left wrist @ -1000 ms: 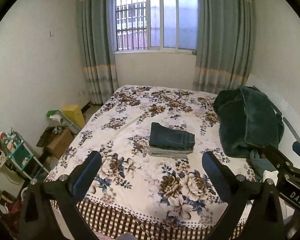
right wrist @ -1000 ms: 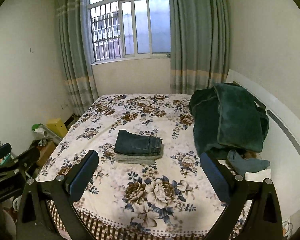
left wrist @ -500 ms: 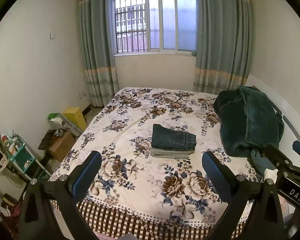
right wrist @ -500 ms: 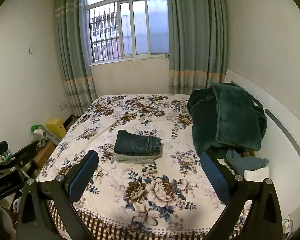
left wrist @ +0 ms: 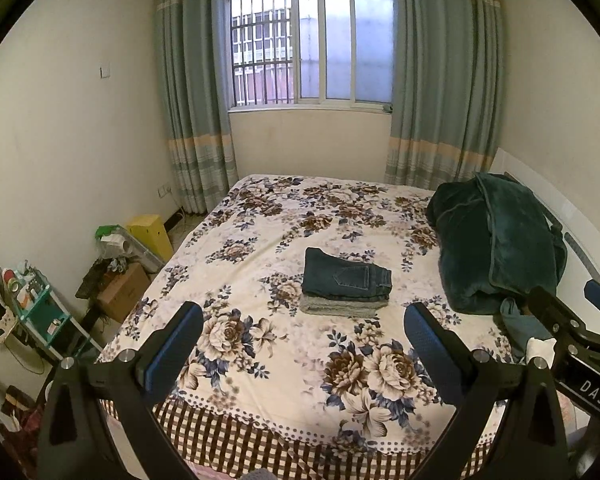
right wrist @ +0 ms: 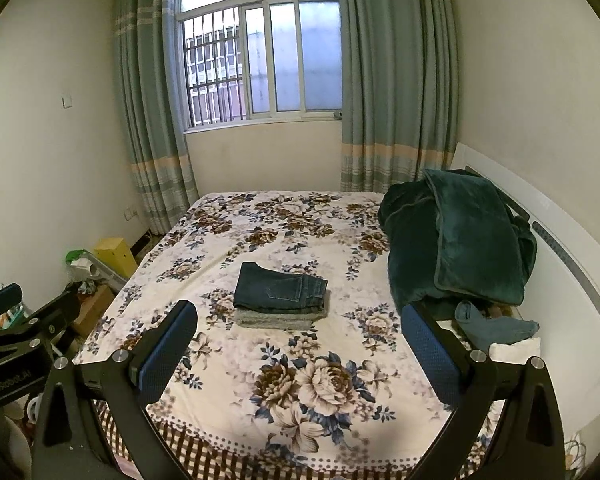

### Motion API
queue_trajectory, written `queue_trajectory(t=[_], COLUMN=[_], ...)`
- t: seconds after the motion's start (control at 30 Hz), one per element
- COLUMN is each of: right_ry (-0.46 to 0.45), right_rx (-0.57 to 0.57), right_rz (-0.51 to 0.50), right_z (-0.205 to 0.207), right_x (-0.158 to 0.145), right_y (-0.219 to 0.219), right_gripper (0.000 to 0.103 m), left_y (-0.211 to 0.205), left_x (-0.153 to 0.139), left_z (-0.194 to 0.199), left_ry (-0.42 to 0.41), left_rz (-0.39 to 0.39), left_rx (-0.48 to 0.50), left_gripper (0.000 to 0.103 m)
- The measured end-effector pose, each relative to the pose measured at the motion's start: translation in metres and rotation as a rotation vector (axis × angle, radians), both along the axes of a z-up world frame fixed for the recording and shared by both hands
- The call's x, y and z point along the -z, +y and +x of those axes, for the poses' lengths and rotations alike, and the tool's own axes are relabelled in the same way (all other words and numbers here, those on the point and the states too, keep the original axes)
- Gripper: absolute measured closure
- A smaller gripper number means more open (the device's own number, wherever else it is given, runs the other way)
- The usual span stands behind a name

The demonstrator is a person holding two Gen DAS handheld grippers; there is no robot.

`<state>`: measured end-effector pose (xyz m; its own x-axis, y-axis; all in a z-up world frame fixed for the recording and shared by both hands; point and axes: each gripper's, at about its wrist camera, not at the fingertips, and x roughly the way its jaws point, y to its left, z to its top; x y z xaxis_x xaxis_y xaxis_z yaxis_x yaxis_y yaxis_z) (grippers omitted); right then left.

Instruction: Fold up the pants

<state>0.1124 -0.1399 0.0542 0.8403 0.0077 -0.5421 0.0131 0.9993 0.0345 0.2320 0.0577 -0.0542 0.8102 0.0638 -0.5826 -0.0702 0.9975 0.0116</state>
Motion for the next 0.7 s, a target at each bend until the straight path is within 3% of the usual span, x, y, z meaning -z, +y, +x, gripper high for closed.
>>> queue_trajectory(t=[0.7], right_ry=[0.003], right_rx=[-0.006], right_rz=[0.009], right_z=[0.0023], right_x=[-0.0020], right_y=[-0.0007], right_gripper=[0.000], left_y=[-0.0004], left_x=[-0.0053], left_z=[-0.0053], left_ry=[-0.011], left_rz=[0.003], left_rx=[-0.006], left_gripper=[0.000])
